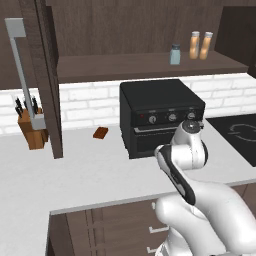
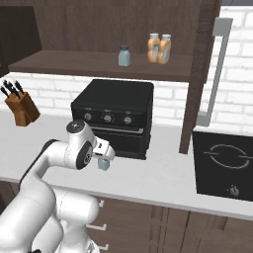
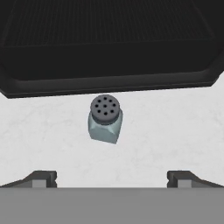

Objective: Put the shaker and condiment bottle from the counter next to their counterparts in the cabinet.

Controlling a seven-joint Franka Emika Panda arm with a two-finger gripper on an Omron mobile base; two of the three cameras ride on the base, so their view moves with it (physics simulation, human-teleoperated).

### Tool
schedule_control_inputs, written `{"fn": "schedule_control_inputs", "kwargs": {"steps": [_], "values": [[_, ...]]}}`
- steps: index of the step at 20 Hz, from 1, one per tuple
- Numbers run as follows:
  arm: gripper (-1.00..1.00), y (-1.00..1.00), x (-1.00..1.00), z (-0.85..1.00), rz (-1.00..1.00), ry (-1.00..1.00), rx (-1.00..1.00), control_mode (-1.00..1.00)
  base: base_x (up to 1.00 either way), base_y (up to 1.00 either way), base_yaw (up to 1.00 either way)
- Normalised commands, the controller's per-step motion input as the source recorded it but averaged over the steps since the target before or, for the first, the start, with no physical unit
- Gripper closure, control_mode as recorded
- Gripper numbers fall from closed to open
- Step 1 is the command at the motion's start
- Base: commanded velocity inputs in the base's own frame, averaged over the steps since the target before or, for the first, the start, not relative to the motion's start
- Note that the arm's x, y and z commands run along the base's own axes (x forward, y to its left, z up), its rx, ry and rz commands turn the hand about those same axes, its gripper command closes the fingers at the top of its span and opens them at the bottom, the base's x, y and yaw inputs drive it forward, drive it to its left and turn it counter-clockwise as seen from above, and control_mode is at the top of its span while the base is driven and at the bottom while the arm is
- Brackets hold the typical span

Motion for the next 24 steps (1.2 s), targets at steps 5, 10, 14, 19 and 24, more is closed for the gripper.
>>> {"fn": "schedule_control_inputs", "kwargs": {"steps": [5,10,14,19,24], "values": [[-1.0,0.0,0.0,-0.38,0.0,-0.06,0.0,-1.0,0.0,0.0,0.0],[-1.0,0.0,0.0,-0.41,0.0,-0.08,0.0,-1.0,0.0,0.0,0.0],[-1.0,0.0,0.0,-0.56,0.0,-0.05,0.0,-1.0,0.0,0.0,0.0],[-1.0,0.0,0.0,-0.6,0.0,-0.01,0.0,-1.0,0.0,0.0,0.0],[-1.0,0.0,0.0,-0.57,0.0,-0.01,0.0,-1.0,0.0,0.0,0.0]]}}
